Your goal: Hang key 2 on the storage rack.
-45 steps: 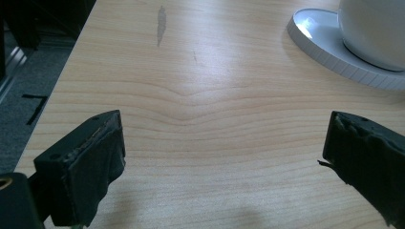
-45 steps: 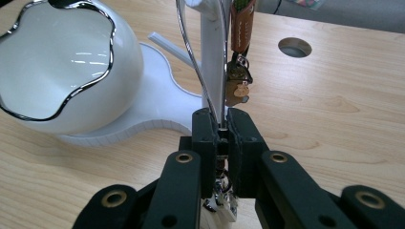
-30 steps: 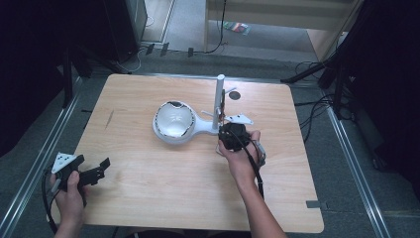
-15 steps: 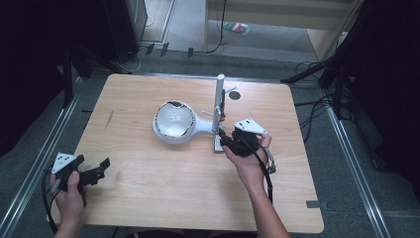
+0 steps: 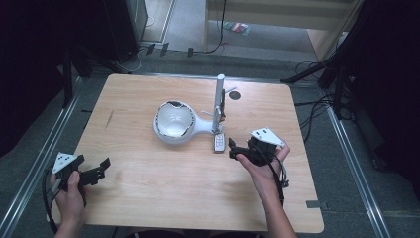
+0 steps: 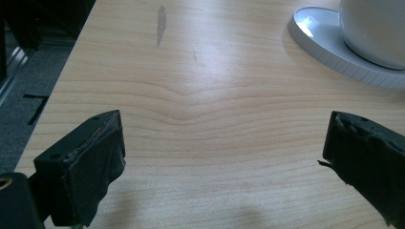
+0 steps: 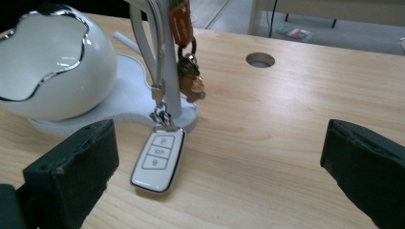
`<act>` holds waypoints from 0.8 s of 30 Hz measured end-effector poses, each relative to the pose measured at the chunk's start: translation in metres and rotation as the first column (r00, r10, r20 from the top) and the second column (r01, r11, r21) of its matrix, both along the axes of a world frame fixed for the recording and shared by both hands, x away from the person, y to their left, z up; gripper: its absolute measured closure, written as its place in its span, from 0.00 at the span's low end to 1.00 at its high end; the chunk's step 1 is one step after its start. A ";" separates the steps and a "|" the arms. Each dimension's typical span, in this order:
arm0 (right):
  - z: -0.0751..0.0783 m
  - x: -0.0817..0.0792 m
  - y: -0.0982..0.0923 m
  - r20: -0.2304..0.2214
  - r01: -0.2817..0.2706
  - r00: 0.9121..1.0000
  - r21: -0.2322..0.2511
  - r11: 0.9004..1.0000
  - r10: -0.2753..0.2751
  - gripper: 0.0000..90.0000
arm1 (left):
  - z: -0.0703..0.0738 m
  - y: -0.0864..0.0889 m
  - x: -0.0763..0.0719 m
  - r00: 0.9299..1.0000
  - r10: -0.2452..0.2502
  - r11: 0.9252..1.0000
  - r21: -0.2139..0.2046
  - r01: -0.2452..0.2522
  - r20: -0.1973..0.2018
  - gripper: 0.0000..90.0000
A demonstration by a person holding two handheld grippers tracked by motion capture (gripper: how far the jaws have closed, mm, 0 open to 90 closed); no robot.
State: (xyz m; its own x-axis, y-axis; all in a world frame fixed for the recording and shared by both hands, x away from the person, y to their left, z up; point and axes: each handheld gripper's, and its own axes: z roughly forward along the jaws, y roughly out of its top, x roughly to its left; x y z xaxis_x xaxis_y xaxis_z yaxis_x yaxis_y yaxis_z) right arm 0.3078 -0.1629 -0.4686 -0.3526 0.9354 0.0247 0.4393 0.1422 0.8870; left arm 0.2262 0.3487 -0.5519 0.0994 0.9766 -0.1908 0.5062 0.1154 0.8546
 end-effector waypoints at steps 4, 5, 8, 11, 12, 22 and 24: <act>-0.005 -0.005 -0.007 -0.005 0.014 1.000 -0.020 1.000 -0.014 0.00 | 0.000 0.000 0.000 1.000 -0.002 1.000 0.001 0.002 0.001 0.01; -0.008 -0.007 -0.010 -0.008 0.020 1.000 -0.024 1.000 -0.020 0.00 | 0.000 0.000 -0.001 1.000 0.000 1.000 -0.002 0.000 0.004 0.01; -0.010 -0.010 -0.013 -0.012 0.017 1.000 -0.028 0.999 -0.017 0.00 | 0.000 0.000 -0.001 1.000 0.001 1.000 -0.002 -0.001 0.005 0.01; -0.014 -0.012 -0.018 -0.015 0.020 1.000 -0.044 0.999 -0.021 0.00 | 0.000 0.000 -0.001 1.000 0.000 1.000 -0.001 0.000 0.003 0.01; -0.015 -0.013 -0.020 -0.019 0.022 1.000 -0.044 0.999 -0.022 0.00 | 0.000 0.000 0.000 1.000 0.001 1.000 -0.001 -0.001 0.003 0.01; -0.024 -0.021 -0.040 -0.028 0.031 0.999 -0.048 0.998 -0.032 0.00 | 0.000 0.000 -0.001 1.000 0.001 1.000 0.001 -0.001 0.004 0.01; -0.027 -0.023 -0.045 -0.033 0.024 0.999 -0.048 0.999 -0.025 0.00 | 0.000 0.000 -0.001 1.000 0.002 1.000 0.002 -0.002 0.005 0.01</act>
State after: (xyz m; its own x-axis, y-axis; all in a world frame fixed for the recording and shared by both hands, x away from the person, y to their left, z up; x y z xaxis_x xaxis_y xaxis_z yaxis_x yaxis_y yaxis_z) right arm 0.2845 -0.2076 -0.4957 -0.3291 0.9442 -0.0085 0.4723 0.1725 0.8644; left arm 0.2255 0.3483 -0.5517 0.0988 0.9771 -0.1883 0.5019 0.1144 0.8573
